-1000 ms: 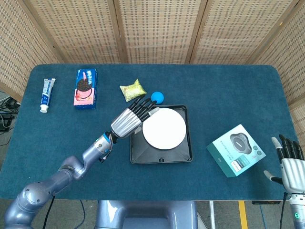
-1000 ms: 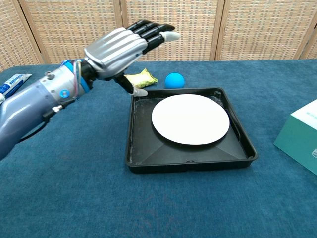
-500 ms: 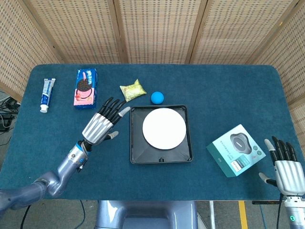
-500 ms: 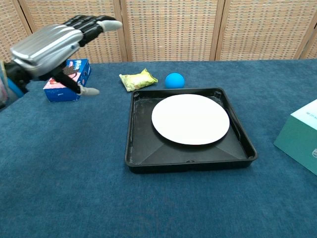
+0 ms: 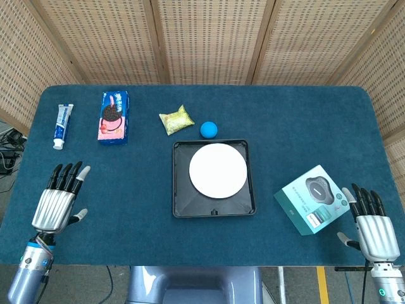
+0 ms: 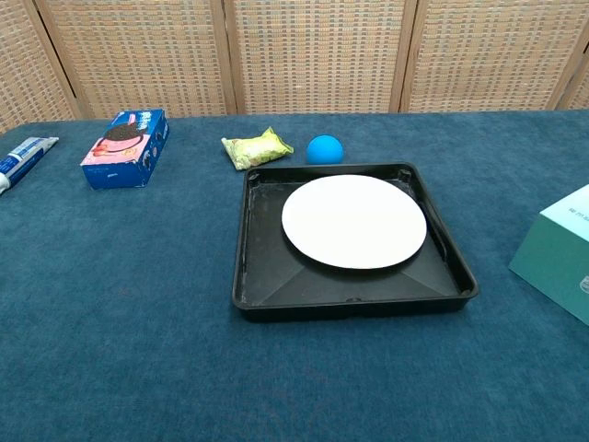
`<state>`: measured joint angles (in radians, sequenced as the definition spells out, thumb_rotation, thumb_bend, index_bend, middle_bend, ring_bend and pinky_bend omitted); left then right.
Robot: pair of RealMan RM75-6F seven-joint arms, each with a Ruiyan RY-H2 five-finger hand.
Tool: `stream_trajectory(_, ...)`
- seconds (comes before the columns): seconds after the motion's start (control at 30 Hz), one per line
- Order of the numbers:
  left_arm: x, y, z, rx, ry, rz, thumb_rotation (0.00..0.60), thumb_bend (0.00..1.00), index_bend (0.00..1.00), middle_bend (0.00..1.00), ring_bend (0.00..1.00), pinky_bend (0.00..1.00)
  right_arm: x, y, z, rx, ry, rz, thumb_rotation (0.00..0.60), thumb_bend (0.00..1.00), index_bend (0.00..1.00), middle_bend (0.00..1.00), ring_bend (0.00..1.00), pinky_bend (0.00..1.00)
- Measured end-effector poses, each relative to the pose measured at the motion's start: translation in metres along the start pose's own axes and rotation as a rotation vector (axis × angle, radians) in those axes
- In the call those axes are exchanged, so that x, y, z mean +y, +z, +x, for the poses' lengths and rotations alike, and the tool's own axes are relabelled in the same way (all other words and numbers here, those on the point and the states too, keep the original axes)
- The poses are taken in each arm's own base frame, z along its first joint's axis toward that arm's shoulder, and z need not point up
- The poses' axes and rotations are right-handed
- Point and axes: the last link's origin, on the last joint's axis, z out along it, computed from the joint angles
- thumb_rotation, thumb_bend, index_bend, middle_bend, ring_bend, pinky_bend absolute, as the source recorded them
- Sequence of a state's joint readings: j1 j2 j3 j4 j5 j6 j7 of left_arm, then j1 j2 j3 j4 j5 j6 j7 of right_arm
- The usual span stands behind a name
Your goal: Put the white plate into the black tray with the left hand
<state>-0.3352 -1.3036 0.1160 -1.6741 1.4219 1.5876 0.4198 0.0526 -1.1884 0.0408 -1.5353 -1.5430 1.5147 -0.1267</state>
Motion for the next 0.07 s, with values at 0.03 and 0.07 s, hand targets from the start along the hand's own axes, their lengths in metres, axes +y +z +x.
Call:
stream_trajectory(0.03, -0.0034, -0.0053, -0.0016, -0.001, -0.006, 0.012, 0.600, 0.00, 0.00, 0.00, 0.00, 0.00, -0.0002, 0.0000, -0.0002, 0.000, -0.001, 0.000, 0.600, 0.16, 0.01, 0.00, 0.00, 0.00)
stream_trajectory(0.07, -0.0075, -0.0113, -0.0040, -0.003, -0.010, 0.022, 0.600, 0.00, 0.00, 0.00, 0.00, 0.00, -0.0006, 0.0001, -0.0005, -0.001, -0.002, 0.001, 0.600, 0.16, 0.01, 0.00, 0.00, 0.00)
